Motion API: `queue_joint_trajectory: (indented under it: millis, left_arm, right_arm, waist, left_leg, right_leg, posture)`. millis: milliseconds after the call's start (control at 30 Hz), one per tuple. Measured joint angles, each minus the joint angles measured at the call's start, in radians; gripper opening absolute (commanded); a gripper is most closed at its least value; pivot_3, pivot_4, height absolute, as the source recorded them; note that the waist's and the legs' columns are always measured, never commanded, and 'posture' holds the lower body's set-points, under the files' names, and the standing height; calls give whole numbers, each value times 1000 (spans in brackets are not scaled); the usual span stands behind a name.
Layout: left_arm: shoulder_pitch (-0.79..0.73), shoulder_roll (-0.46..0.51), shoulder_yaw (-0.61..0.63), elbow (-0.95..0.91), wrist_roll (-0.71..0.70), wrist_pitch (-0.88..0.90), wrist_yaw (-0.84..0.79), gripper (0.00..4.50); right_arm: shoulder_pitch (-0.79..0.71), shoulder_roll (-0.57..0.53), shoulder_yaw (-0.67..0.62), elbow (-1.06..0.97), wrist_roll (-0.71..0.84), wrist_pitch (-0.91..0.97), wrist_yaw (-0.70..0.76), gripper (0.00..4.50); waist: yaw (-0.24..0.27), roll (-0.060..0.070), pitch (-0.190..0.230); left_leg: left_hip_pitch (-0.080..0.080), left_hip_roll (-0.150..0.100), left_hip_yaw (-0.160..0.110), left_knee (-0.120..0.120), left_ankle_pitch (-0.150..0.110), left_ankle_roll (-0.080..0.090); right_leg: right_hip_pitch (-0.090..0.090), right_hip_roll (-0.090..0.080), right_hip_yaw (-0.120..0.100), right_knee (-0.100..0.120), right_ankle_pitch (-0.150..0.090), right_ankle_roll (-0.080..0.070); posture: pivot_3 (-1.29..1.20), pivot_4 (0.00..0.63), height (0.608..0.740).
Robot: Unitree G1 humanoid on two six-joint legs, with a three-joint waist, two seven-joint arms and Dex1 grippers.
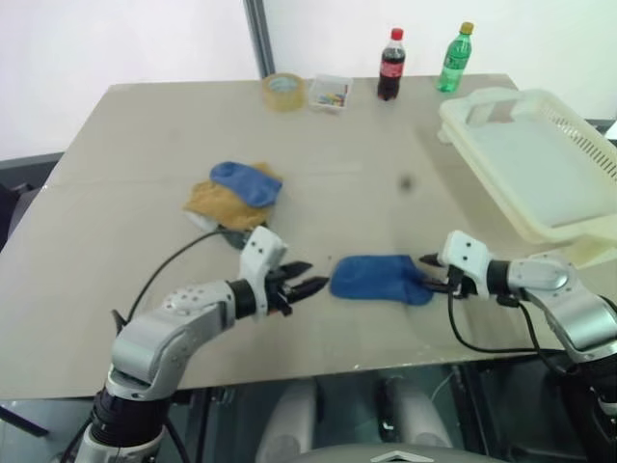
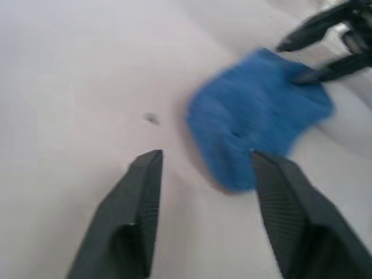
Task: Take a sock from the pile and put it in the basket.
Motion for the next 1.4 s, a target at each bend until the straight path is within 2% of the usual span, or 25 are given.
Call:
queue_joint_trajectory:
  millis: [133, 233, 400, 533, 667, 733, 767, 967, 1033, 1100, 1167, 1200, 1400]
  left_arm:
    - [-107, 14, 10, 156, 125, -165, 14, 2316]
    - [-262, 4, -57, 323, 277, -303, 61, 2316]
    - [-409, -21, -185, 587, 490, -406, 134, 2316]
    - [-451, -36, -212, 691, 548, -431, 123, 2316]
    - [-481, -38, -216, 743, 576, -457, 97, 1163]
    - [-485, -44, -212, 748, 578, -464, 87, 308]
    - [-485, -47, -211, 748, 578, -468, 82, 42]
    - [-469, -53, -203, 688, 564, -466, 25, 42]
    - [-461, -61, -203, 631, 554, -457, 2, 0]
    - [-459, -65, -199, 597, 541, -438, -11, 0]
    - [-457, -78, -199, 561, 528, -416, -24, 0]
    - [-456, -87, -200, 542, 520, -401, -30, 0]
    - [-445, -121, -209, 519, 518, -361, -38, 0]
  right_arm:
    - [7, 11, -54, -34, 32, -20, -1, 2175]
    - [-10, 41, -92, -76, 61, -32, -11, 2175]
    - [-47, 72, -115, -140, 91, -10, -38, 2175]
    - [-52, 88, -129, -183, 111, 26, -68, 2175]
    - [-52, 97, -139, -205, 117, 34, -94, 2277]
    - [-52, 97, -144, -212, 119, 37, -101, 2277]
    - [-52, 97, -149, -219, 121, 43, -106, 2277]
    - [-45, 97, -175, -225, 137, 58, -135, 2277]
    - [-46, 97, -184, -226, 156, 76, -135, 2994]
    - [-46, 97, -197, -226, 181, 88, -131, 3440]
    - [-47, 97, -208, -226, 196, 97, -129, 4301]
    - [-49, 97, -212, -226, 211, 99, -128, 4410]
    - [-47, 91, -255, -240, 262, 123, -133, 4410]
  waist:
    - [8, 0, 0]
    - [15, 0, 0]
    - [16, 0, 0]
    - [15, -1, 0]
    - [15, -1, 0]
    - [15, -1, 0]
    - [15, -1, 0]
    - [14, -1, 0]
    - [14, -1, 0]
    - [14, -1, 0]
    - [13, -1, 0]
    - [13, -1, 0]
    - [5, -1, 0]
  left_leg:
    - [-1, -1, 0, 0, 0, 0]
    - [-1, -3, 0, 1, 0, 0]
    - [-2, -5, 0, 0, 0, 0]
    - [-4, -5, -1, 0, 0, 0]
    - [-3, -5, 0, 0, 0, 0]
    - [-3, -5, -1, 0, 0, 0]
    - [-3, -5, -1, 0, 0, 0]
    - [-3, -4, -1, 0, 0, 0]
    - [-3, -4, -1, 0, 0, 0]
    - [-3, -4, 0, 0, 0, 0]
    - [-3, -4, -1, 0, 0, 0]
    - [-3, -4, -1, 0, 0, 0]
    - [-3, -5, -1, 0, 0, 0]
  right_leg:
    - [0, 0, 0, 0, 0, 0]
    - [0, 0, 0, 0, 4, 2]
    - [-1, 0, 0, -1, 4, 2]
    - [-3, -1, 0, 0, 4, 2]
    - [-3, -1, 0, 0, 4, 2]
    - [-3, -1, 0, 0, 4, 2]
    - [-3, -1, 0, 0, 4, 2]
    - [-3, -1, 0, 0, 4, 2]
    - [-3, -1, 0, 0, 4, 2]
    - [-3, -1, 0, 0, 4, 2]
    - [-3, -1, 0, 0, 4, 2]
    - [-3, -1, 0, 0, 4, 2]
    - [-3, -1, 0, 0, 4, 2]
  posture:
    - [0, 150, 740]
    - [0, 150, 740]
    - [0, 150, 740]
    - [0, 150, 740]
    - [0, 150, 740]
    - [0, 150, 740]
    - [0, 150, 740]
    - [0, 150, 740]
    - [0, 150, 740]
    - [0, 150, 740]
    - [0, 150, 740]
    - [0, 150, 740]
    - [0, 150, 740]
